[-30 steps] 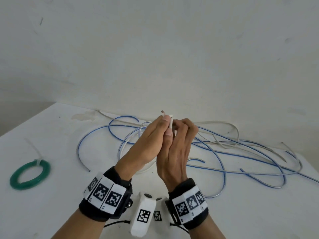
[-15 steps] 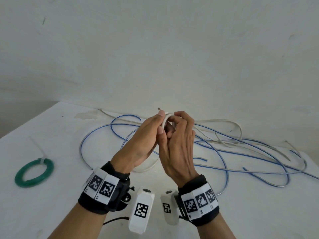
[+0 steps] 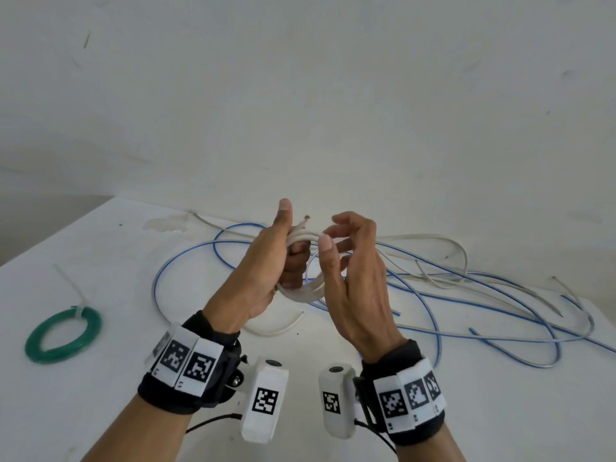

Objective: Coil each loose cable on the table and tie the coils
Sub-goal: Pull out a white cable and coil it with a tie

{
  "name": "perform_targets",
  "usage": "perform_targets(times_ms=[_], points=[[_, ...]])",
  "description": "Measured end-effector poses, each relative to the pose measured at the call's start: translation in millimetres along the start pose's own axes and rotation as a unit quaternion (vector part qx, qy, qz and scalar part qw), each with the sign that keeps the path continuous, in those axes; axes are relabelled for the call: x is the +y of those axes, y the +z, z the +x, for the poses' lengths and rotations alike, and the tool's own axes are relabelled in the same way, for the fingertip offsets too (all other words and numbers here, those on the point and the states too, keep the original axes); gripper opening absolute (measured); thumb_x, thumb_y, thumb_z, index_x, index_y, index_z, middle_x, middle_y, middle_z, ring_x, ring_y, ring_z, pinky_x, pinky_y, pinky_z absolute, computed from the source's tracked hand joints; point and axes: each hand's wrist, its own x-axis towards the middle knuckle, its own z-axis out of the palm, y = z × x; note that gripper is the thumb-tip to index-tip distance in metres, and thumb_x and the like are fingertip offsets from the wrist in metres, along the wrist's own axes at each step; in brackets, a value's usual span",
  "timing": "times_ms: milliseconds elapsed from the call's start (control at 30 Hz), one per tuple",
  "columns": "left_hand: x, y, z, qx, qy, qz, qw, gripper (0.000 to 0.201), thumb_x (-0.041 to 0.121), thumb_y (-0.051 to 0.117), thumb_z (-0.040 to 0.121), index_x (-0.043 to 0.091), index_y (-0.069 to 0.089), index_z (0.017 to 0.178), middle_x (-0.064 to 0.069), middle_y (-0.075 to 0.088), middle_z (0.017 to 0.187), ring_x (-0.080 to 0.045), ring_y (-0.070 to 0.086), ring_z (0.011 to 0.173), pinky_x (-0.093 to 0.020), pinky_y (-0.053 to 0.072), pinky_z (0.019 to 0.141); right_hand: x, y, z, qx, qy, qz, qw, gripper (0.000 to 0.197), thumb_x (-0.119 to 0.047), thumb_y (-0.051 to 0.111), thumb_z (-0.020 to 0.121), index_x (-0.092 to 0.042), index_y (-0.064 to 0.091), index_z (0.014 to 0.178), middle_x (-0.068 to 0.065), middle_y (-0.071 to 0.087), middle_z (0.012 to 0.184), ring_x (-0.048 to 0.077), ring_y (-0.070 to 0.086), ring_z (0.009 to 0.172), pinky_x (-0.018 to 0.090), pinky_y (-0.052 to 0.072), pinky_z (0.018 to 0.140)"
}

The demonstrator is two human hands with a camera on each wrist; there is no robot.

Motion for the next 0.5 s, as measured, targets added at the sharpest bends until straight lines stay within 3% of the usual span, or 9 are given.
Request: perform_targets(times_ms=[67, 100, 167, 233, 300, 367, 400, 500], points=[[-4.1, 6.2, -1.2, -0.01, -0.019, 0.035, 0.999, 0.076, 0.065, 0.023, 0.102, 0.015, 0.056, 0.056, -0.005, 0.041, 0.054, -0.018, 0.036, 0.048, -0.025, 0.028, 0.049, 0.0, 6.1, 0.7, 0.025, -0.018, -0.036, 0.999, 0.033, -0.043, 0.039, 0.106, -0.026, 0.048, 0.133, -0.011, 0.059, 0.105, 0.004, 0.059, 0.083, 0.019, 0.046, 0.07], [-7.9, 9.3, -0.6, -0.011, -0.019, 0.059, 0.998, 0.076, 0.064, 0.025, 0.103, 0.013, 0.068, 0.066, -0.011, 0.051, 0.064, -0.023, 0.045, 0.059, -0.028, 0.035, 0.056, 1.1, 9.3, 0.0, 0.038, -0.031, -0.056, 0.997, 0.035, -0.043, 0.036, 0.106, -0.025, 0.052, 0.133, -0.009, 0.059, 0.104, 0.0, 0.055, 0.082, 0.012, 0.042, 0.069], [-12.0, 13.5, -0.7, -0.016, -0.009, 0.104, 0.994, 0.076, 0.066, 0.025, 0.102, 0.008, 0.071, 0.085, -0.015, 0.058, 0.078, -0.026, 0.052, 0.075, -0.038, 0.04, 0.069, 4.5, 14.4, -2.0, 0.068, -0.038, -0.079, 0.994, 0.038, -0.04, 0.036, 0.106, -0.019, 0.063, 0.122, -0.006, 0.059, 0.101, -0.007, 0.05, 0.083, 0.008, 0.038, 0.069], [-14.5, 14.9, -0.5, -0.013, 0.011, 0.159, 0.987, 0.077, 0.066, 0.022, 0.101, 0.004, 0.058, 0.076, -0.007, 0.055, 0.063, -0.019, 0.052, 0.061, -0.033, 0.041, 0.066, 9.2, 16.2, -3.4, 0.091, -0.042, -0.094, 0.991, 0.036, -0.034, 0.038, 0.107, -0.015, 0.067, 0.103, -0.003, 0.058, 0.093, -0.009, 0.046, 0.081, 0.009, 0.035, 0.068], [-15.4, 17.2, -2.4, 0.012, 0.052, 0.224, 0.973, 0.069, 0.058, 0.019, 0.106, 0.012, 0.051, 0.065, 0.01, 0.045, 0.045, -0.008, 0.042, 0.043, -0.027, 0.035, 0.055, 14.0, 16.7, -3.0, 0.113, -0.048, -0.088, 0.989, 0.033, -0.027, 0.041, 0.106, -0.012, 0.064, 0.088, -0.001, 0.056, 0.087, -0.006, 0.045, 0.078, 0.008, 0.033, 0.068], [-15.9, 17.5, -4.0, 0.042, 0.097, 0.255, 0.961, 0.061, 0.052, 0.021, 0.107, 0.018, 0.055, 0.07, 0.014, 0.051, 0.046, -0.001, 0.046, 0.045, -0.022, 0.035, 0.055, 17.6, 17.7, -2.8, 0.122, -0.05, -0.062, 0.989, 0.032, -0.024, 0.044, 0.105, -0.008, 0.064, 0.086, 0.0, 0.057, 0.088, 0.0, 0.048, 0.078, 0.008, 0.035, 0.071], [-16.0, 14.9, -3.4, 0.061, 0.116, 0.251, 0.959, 0.054, 0.051, 0.024, 0.107, 0.021, 0.058, 0.078, 0.017, 0.056, 0.053, 0.001, 0.051, 0.051, -0.02, 0.037, 0.059, 19.8, 18.6, -3.1, 0.115, -0.048, -0.045, 0.991, 0.031, -0.024, 0.046, 0.105, -0.007, 0.066, 0.089, 0.0, 0.058, 0.093, 0.002, 0.052, 0.081, 0.009, 0.04, 0.074], [-13.2, -0.3, -1.0, 0.096, 0.15, 0.249, 0.952, 0.042, 0.049, 0.027, 0.107, 0.02, 0.058, 0.106, 0.011, 0.058, 0.073, -0.006, 0.056, 0.065, -0.029, 0.044, 0.068, 22.1, 20.3, -5.5, 0.06, -0.026, -0.001, 0.998, 0.031, -0.034, 0.05, 0.105, -0.011, 0.07, 0.102, -0.004, 0.058, 0.104, 0.013, 0.061, 0.09, 0.036, 0.058, 0.068]])
